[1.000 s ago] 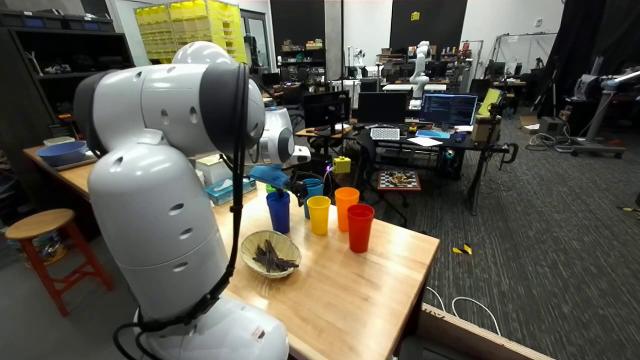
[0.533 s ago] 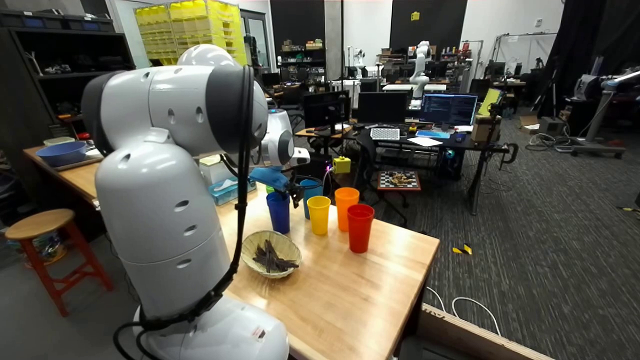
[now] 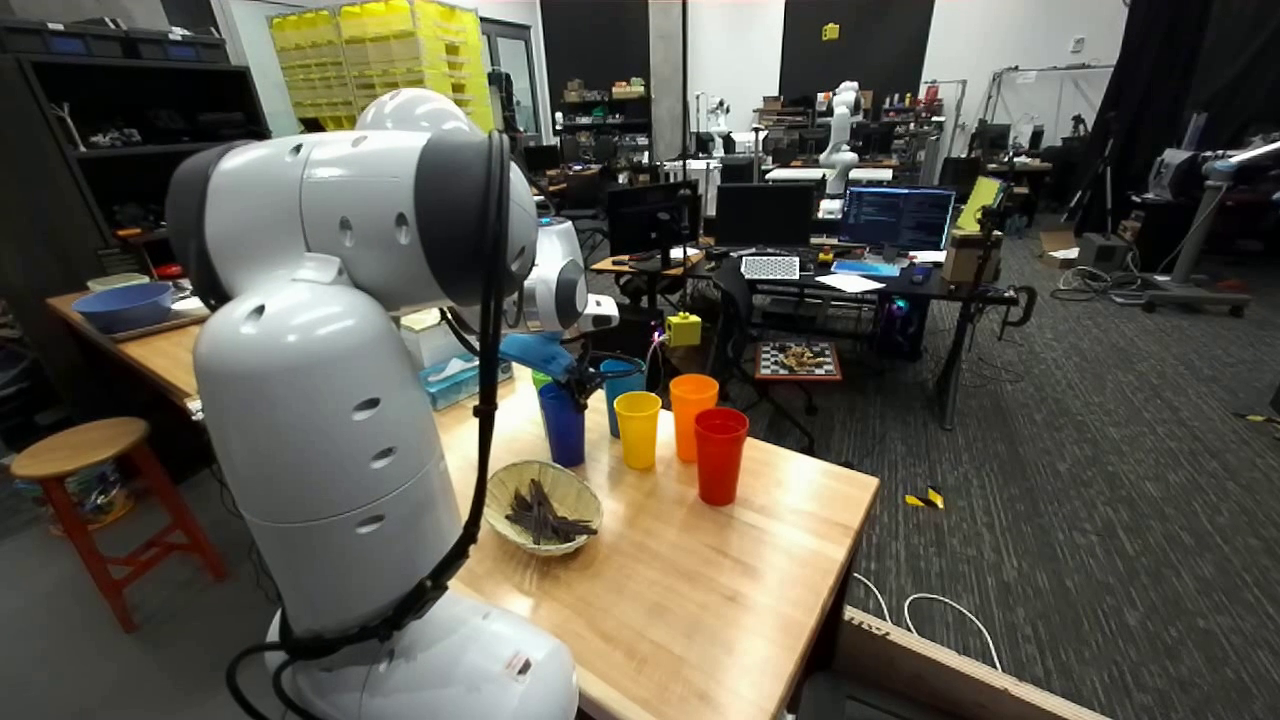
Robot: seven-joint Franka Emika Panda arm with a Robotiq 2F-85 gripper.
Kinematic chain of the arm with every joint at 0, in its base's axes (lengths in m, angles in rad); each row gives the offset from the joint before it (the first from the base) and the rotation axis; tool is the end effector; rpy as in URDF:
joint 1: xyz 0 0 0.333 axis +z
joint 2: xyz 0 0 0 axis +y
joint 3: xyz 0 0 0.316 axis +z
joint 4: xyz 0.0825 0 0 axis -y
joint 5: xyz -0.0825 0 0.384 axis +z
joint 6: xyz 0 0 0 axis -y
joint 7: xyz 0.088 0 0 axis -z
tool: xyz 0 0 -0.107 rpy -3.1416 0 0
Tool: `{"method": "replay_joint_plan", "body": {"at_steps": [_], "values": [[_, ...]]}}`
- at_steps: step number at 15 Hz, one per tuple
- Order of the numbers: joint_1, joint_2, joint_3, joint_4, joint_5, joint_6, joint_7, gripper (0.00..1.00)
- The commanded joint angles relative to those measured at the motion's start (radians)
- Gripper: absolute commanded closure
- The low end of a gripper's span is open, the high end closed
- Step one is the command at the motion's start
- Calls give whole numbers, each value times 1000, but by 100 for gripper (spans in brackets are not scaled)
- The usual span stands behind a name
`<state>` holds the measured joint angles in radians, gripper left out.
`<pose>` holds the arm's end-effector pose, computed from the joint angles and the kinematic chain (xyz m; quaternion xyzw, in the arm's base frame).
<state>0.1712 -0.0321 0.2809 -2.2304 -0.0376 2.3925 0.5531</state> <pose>0.4845 0.2355 0.4041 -0.9945 0.0374 -0.0933 0.0301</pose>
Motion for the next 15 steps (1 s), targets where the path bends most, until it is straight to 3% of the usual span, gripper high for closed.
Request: {"method": "replay_joint_plan", "body": {"at_steps": [1,5,15], "values": [[19,3,-14,9,0,-10,32,98],[12,-40,-27,22,16,-76,-4,98],[-41,-308,-75,34,6,-199,-100,98]]}}
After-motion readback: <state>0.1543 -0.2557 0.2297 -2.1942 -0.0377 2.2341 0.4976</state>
